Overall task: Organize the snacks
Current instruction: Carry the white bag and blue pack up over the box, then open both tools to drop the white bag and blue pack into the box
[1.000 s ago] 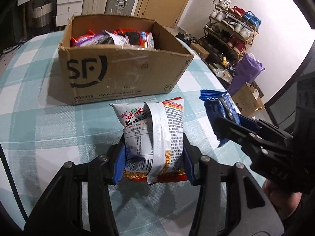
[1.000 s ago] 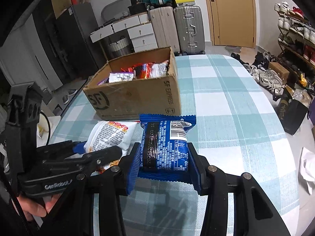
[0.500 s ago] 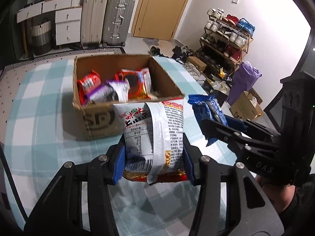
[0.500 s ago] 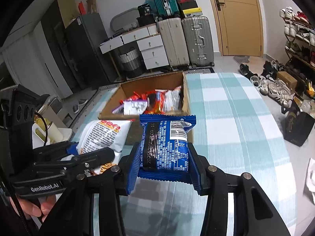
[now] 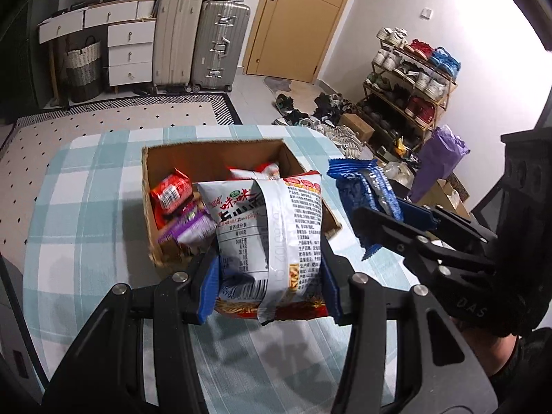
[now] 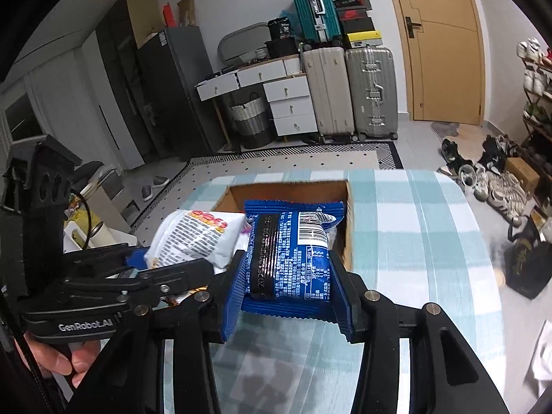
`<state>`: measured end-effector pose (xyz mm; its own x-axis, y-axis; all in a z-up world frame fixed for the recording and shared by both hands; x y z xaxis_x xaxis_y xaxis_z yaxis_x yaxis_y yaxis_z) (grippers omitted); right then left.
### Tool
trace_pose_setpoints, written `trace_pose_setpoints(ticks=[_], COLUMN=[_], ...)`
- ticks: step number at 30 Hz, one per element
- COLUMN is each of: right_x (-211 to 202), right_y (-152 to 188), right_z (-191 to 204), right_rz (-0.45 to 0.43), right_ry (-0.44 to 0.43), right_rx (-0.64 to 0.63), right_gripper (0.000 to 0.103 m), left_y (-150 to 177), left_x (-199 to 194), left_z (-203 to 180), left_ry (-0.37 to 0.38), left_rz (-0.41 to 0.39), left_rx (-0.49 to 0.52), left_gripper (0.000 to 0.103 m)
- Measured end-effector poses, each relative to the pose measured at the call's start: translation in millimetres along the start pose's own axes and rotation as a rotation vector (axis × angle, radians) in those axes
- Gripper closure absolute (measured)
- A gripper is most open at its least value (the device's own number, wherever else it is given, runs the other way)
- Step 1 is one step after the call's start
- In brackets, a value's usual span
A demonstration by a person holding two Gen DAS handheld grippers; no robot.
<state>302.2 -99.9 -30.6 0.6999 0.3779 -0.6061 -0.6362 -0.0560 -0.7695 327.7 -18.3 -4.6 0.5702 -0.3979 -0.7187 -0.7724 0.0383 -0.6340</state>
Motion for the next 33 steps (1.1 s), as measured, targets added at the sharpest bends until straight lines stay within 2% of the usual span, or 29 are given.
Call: trace_pose_setpoints(ticks=[6, 12, 21, 28, 31, 33], right_x=[13.1, 35.1, 69.0, 93.0, 102.8, 104.3], right_y=[-26.7, -37.4, -45.0, -46.8, -45.3, -43.4], right_z=[1.2, -2.1, -22.0, -24.8, -26.1, -30.6], right_rz=[0.0, 0.02, 0.046, 0.081, 0.106, 0.109], right_ry=[-0.013, -0.022, -0.028, -0.024, -0.038, -0.043], right_rx=[-0.014, -0.021, 0.02, -0.003, 0.003, 0.016], right_gripper=[0.057, 0.057, 0.057, 0.057, 0.049, 0.03], left_y=[-28.8, -45.8, -55.0, -61.5, -60.8, -59.3], left_x=[9.5, 28.6, 73.5, 97.4, 110.3, 113.2], left_z=[14.0, 21.7, 44.6, 59.4, 67.7, 71.9], left_ry=[-0.021, -0.024, -0.05, -0.033, -0.044, -0.051], left_rz=[0.005, 0.027, 0.076, 0.098, 0.14, 0.15], left_rx=[-0.011, -0.009, -0.024, -0.061, -0.069, -0.079], left_gripper=[0.057, 0.057, 0.057, 0.057, 0.054, 0.041])
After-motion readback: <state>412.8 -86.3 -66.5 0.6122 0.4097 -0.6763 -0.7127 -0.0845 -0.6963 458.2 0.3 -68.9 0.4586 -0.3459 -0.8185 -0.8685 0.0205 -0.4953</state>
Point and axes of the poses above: each gripper's, at about its wrist camera, not at the fingertips, and x roughly the way its jaws point, z to its left, y to its underside, the point moved 8 cm from there along x, roughly the way its jaws point, and after that the axes turned 3 degrees about z, right-handed, at the moved point
